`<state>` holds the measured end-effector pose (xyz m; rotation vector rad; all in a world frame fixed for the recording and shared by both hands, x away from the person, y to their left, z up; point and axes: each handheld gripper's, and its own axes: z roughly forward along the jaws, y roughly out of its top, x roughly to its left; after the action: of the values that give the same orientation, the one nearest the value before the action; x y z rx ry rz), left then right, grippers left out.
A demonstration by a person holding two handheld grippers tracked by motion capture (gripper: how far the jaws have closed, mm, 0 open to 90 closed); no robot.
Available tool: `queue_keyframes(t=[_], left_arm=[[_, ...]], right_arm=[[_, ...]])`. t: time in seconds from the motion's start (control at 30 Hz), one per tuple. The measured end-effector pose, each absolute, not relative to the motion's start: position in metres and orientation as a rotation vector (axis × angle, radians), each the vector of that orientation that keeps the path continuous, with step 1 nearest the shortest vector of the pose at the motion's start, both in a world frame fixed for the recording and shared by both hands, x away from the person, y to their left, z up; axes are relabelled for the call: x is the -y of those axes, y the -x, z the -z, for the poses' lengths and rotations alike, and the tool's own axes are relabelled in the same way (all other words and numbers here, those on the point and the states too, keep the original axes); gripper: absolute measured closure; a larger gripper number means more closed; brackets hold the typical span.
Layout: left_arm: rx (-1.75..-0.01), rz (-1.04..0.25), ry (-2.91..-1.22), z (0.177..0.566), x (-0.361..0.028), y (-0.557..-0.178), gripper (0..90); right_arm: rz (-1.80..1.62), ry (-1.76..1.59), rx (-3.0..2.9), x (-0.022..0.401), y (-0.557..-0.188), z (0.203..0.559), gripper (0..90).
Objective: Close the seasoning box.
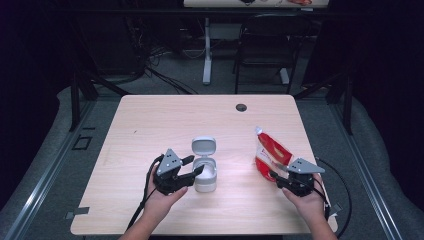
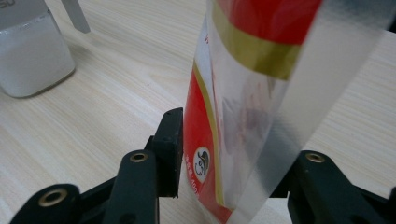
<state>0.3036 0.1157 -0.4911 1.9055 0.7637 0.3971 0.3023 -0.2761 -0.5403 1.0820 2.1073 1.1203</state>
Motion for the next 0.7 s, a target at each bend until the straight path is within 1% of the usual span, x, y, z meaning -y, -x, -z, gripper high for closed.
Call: queue_keyframes(t=[0.47, 0.7], left_arm=[[-0.76, -0.387, -1.91, 0.492, -0.116, -0.304, 51.5], [-0.765, -0.384, -1.907, 0.491, -0.117, -0.304, 52.2]], right_arm=[[-1.119, -1.131, -2.095, 0.285, -0.28, 0.537, 52.2], [-1.089, -1.139, -2.087, 0.288, -0.263, 0.533, 50.4]])
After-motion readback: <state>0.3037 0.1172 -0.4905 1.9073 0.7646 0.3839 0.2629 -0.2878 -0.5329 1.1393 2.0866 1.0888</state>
